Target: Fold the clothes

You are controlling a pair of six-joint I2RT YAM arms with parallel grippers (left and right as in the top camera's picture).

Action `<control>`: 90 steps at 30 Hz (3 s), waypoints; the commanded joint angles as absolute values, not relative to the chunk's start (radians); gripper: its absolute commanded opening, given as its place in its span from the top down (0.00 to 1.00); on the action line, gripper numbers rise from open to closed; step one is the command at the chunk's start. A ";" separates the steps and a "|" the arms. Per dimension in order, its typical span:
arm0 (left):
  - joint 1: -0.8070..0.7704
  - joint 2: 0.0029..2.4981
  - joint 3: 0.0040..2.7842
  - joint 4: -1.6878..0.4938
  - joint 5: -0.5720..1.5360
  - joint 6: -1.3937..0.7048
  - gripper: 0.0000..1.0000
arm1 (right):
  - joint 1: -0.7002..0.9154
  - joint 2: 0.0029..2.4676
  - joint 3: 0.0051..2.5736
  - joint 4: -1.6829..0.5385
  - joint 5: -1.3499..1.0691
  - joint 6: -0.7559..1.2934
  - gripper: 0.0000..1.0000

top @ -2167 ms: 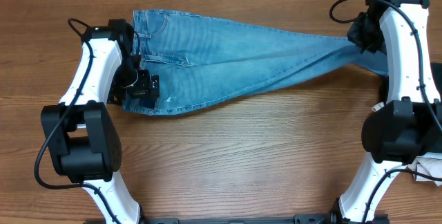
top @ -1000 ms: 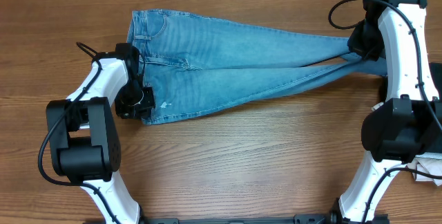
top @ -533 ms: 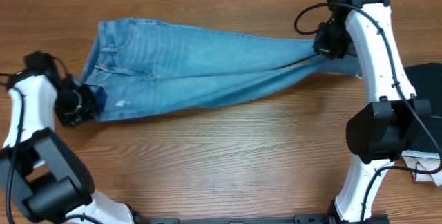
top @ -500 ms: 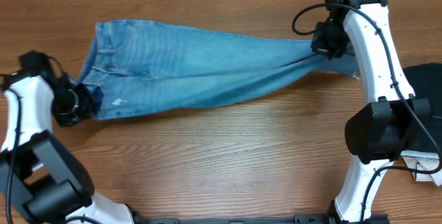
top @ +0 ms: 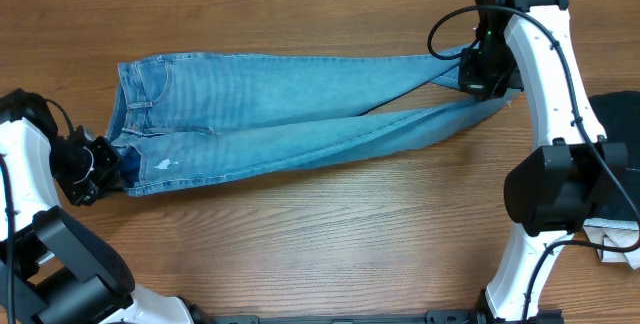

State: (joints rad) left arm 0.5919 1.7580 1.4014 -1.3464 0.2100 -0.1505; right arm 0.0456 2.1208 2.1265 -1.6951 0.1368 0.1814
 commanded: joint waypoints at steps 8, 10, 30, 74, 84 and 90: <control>0.603 1.486 1.427 -1.372 0.236 -0.108 0.96 | -0.097 1.826 2.120 -1.694 0.197 0.229 0.96; 0.603 1.435 1.427 -1.380 0.227 -0.112 0.96 | -0.110 1.804 2.120 -1.694 0.197 0.228 0.96; 0.602 1.399 1.428 -1.290 0.111 -0.206 0.96 | -0.111 1.790 2.093 -1.693 0.196 0.216 0.96; 0.518 1.547 1.426 -1.181 0.363 -0.078 0.90 | -0.218 1.874 1.665 -1.369 -0.127 0.074 0.62; 0.326 1.969 1.426 -0.915 0.303 -0.055 0.94 | -0.178 1.993 1.659 -0.899 -0.159 0.085 0.26; 0.325 2.112 1.426 -0.856 0.266 -0.054 0.89 | -0.186 2.199 1.660 -0.749 -0.150 0.087 0.17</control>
